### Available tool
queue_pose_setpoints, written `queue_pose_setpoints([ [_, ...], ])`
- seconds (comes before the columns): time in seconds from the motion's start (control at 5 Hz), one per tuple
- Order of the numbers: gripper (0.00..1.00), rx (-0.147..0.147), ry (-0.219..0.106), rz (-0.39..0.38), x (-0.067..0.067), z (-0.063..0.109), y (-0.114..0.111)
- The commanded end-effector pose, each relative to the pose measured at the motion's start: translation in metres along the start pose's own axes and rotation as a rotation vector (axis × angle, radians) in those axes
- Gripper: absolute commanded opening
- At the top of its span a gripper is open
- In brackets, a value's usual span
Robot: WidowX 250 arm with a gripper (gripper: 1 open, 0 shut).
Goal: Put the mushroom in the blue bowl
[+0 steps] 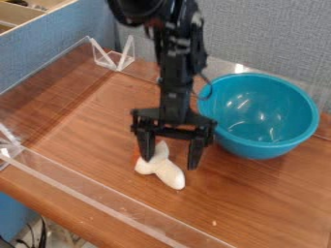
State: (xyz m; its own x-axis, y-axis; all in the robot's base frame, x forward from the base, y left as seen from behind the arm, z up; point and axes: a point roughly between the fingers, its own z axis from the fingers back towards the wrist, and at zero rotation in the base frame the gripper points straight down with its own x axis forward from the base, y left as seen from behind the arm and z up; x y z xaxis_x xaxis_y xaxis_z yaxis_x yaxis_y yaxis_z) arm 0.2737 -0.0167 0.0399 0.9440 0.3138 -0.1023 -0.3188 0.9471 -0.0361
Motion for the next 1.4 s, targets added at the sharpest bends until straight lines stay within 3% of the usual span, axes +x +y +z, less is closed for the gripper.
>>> queue_pose_setpoints([
  [0.0, 1.00, -0.016, -0.020, 0.035, 0.004, -0.010, 0.000],
  [1.2, 1.00, -0.074, -0.042, 0.225, 0.004, -0.031, 0.023],
])
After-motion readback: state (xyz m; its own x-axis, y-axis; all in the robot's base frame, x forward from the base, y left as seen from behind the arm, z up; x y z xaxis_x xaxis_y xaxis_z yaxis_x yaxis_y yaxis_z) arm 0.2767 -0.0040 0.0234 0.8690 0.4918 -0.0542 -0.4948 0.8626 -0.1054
